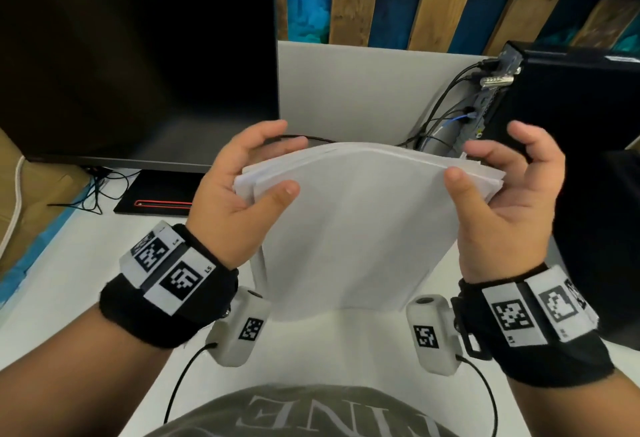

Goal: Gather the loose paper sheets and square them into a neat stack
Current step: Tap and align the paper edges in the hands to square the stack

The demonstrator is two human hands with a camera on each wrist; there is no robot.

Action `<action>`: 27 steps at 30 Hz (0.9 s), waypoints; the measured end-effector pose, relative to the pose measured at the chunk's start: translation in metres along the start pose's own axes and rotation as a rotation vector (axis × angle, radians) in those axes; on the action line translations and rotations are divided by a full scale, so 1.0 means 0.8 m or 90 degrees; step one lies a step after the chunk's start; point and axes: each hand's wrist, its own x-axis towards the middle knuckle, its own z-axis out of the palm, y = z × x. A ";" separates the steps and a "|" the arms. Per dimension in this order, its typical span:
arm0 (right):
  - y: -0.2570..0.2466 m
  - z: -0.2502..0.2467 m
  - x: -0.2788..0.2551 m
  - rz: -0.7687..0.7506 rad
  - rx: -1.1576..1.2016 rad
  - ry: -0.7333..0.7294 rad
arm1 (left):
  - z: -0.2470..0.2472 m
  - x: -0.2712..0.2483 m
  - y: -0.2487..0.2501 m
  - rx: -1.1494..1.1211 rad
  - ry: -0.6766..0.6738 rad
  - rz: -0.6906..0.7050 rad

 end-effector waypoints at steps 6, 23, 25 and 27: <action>0.013 0.000 0.002 -0.090 -0.213 -0.056 | -0.004 0.003 -0.005 0.010 -0.026 0.017; 0.006 -0.007 0.012 0.067 -0.190 -0.101 | 0.000 0.008 -0.026 0.033 0.044 -0.158; 0.003 -0.002 0.014 0.082 -0.262 -0.093 | 0.009 0.007 -0.024 0.067 0.104 -0.198; -0.002 0.003 0.017 0.035 -0.423 -0.069 | 0.016 0.008 -0.019 0.073 0.119 -0.188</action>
